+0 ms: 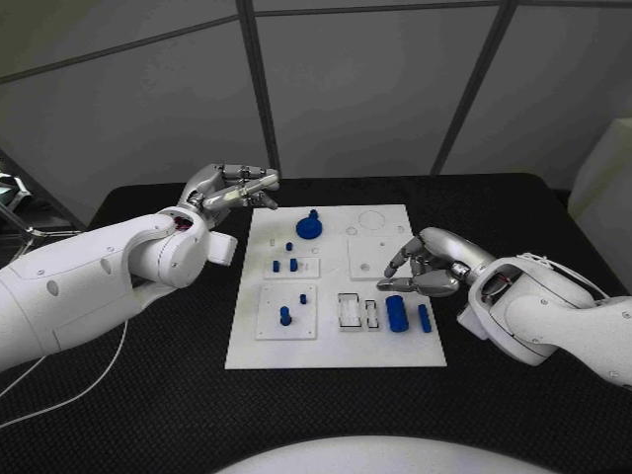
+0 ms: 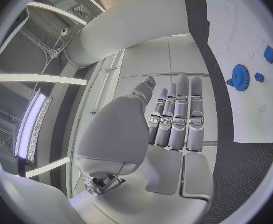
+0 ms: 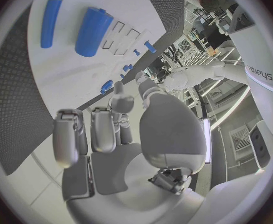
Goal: Assemble the parts on the task board
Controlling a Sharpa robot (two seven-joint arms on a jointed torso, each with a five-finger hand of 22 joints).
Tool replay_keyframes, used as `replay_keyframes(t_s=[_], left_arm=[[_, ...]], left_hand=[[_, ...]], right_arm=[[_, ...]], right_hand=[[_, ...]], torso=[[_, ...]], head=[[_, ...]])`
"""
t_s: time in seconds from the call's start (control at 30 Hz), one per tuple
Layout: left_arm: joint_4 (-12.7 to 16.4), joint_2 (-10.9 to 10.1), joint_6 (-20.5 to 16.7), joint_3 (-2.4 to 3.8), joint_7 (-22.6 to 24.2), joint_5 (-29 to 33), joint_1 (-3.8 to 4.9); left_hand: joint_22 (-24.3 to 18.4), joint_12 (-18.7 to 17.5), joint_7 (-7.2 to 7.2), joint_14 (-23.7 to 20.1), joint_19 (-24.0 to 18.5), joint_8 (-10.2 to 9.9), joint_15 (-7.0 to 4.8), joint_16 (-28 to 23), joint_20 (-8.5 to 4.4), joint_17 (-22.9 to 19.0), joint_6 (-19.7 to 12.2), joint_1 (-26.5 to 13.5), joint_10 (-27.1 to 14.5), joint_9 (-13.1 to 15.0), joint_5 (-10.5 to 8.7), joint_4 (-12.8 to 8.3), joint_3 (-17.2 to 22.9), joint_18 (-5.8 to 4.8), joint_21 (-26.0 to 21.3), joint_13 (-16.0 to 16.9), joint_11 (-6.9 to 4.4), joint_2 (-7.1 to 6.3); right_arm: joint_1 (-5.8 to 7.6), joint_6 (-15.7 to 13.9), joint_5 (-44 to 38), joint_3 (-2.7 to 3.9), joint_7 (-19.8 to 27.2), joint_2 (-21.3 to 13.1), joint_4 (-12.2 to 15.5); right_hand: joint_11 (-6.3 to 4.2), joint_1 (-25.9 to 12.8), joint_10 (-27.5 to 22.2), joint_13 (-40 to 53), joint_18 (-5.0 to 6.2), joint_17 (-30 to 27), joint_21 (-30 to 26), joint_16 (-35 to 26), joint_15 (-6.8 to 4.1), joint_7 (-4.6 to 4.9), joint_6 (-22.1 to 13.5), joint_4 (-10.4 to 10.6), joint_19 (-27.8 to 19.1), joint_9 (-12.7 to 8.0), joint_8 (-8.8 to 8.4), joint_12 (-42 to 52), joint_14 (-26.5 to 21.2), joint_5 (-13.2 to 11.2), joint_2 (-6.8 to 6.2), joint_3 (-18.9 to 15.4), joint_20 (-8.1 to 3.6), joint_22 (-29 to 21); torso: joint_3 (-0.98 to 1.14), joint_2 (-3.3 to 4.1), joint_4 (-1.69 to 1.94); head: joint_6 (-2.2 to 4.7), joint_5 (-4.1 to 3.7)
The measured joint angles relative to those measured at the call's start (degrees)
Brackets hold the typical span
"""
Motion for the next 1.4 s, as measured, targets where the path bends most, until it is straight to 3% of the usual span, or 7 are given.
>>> replay_keyframes(t_s=[0.2,0.23,0.33,0.43,0.77,1.2,1.4], left_arm=[[0.1,-0.2,0.1,-0.08,0.0,0.0,-0.23],[0.1,-0.3,0.1,-0.10,0.0,0.0,-0.28],[0.1,-0.3,0.2,-0.10,0.0,0.0,-0.31],[0.1,-0.4,0.2,-0.10,0.0,0.0,-0.40],[0.2,-0.6,0.3,-0.10,0.0,0.0,-0.51],[0.2,-0.6,0.4,-0.11,0.0,0.0,-0.59],[0.2,-0.6,0.5,-0.11,0.0,0.0,-0.65]], left_hand=[[0.0,0.0,0.00,0.0,0.0,0.0,0.00,0.0,0.00,0.0,0.0,0.0,0.0,0.0,0.00,0.0,0.0,0.00,0.0,0.0,0.00,0.00],[0.0,0.0,0.00,0.0,0.0,0.0,0.00,0.0,0.00,0.0,0.0,0.0,0.0,0.0,0.00,0.0,0.0,0.00,0.0,0.0,0.00,0.00],[-0.1,0.0,0.00,0.0,0.0,0.0,0.00,0.0,0.00,0.0,0.0,0.0,0.0,0.0,0.00,0.0,0.0,0.00,0.0,0.0,0.00,0.00],[0.0,0.0,0.00,0.0,0.0,0.0,0.00,0.0,0.00,0.0,0.0,0.0,0.0,0.0,0.00,0.0,0.0,0.00,0.0,0.0,0.00,0.00],[0.0,0.0,0.00,0.0,0.0,0.0,0.00,0.0,0.00,0.0,0.0,0.0,0.0,0.0,0.00,0.0,0.0,0.00,0.0,0.0,0.00,0.00],[0.0,0.0,0.00,0.0,0.0,0.0,0.00,0.0,0.00,0.0,0.0,0.0,0.0,0.0,0.00,0.0,0.0,0.00,0.0,0.0,0.00,0.00],[0.0,0.0,0.00,0.0,0.0,0.0,0.00,0.0,0.00,-0.1,0.0,0.0,0.0,0.0,0.00,0.0,0.0,0.00,-0.2,0.1,0.00,0.00]], right_arm=[[-0.89,1.1,-1.5,0.09,-6.9,-1.4,1.8],[-1.34,1.5,-2.3,0.04,-8.5,-1.5,2.3],[-2.23,2.7,-4.8,-0.03,-12.3,-1.6,3.2],[-2.57,3.8,-7.1,-0.03,-15.4,-1.4,3.5],[-3.47,6.4,-12.2,0.02,-21.9,-0.3,3.3],[-4.70,8.3,-14.9,0.06,-24.5,2.2,1.5],[-4.93,8.4,-15.7,0.35,-24.8,3.7,0.4]], right_hand=[[-0.22,-0.7,-0.2,14.4,-0.10,4.2,1.1,2.2,0.00,0.28,-1.6,6.2,0.0,6.6,0.51,12.4,0.0,-0.1,-0.74,-5.0,0.00,0.0],[-0.40,-0.7,-0.4,15.2,-0.89,4.5,1.3,2.4,0.00,0.13,-1.7,7.5,0.0,7.6,0.74,13.0,0.0,-0.2,-0.74,-5.9,0.00,0.0],[-0.33,-0.7,-0.8,16.5,-0.89,5.3,1.7,2.6,0.00,0.08,-1.7,10.5,0.0,9.8,0.79,13.9,0.0,-0.2,-0.74,-7.7,0.00,0.0],[-0.39,-0.7,-0.8,17.2,-0.89,5.8,1.7,2.9,0.00,0.07,-2.1,11.9,0.0,11.4,0.79,14.0,0.0,-0.2,-0.75,-9.0,0.00,0.0],[-0.39,-0.7,-0.8,17.8,-0.88,6.1,1.9,2.9,0.01,0.26,-2.4,12.1,0.0,13.6,0.99,14.3,0.0,-0.2,-0.75,-10.5,0.00,0.0],[-0.60,-0.9,-1.0,18.0,-0.87,6.4,1.9,3.1,0.02,0.27,-2.3,12.1,0.0,15.2,1.34,14.3,0.0,-0.2,-0.94,-10.8,0.01,0.0],[-0.60,0.3,-1.0,18.3,-0.87,6.5,2.1,3.1,0.02,0.10,-2.5,11.9,0.0,16.8,1.81,14.3,0.0,-0.2,0.30,-9.9,0.01,0.0]], torso=[[0.01,-0.05,-0.08],[0.01,-0.07,-0.08],[0.01,-0.08,-0.08],[-0.01,-0.08,-0.08],[-0.07,-0.04,0.05],[-0.03,-0.04,-0.01],[-0.01,-0.06,-0.01]], head=[[-0.18,-0.63],[-0.22,-0.68],[-0.29,-0.85],[-0.32,-0.94],[-0.59,-0.89],[-0.77,-0.75],[-0.78,-0.71]])
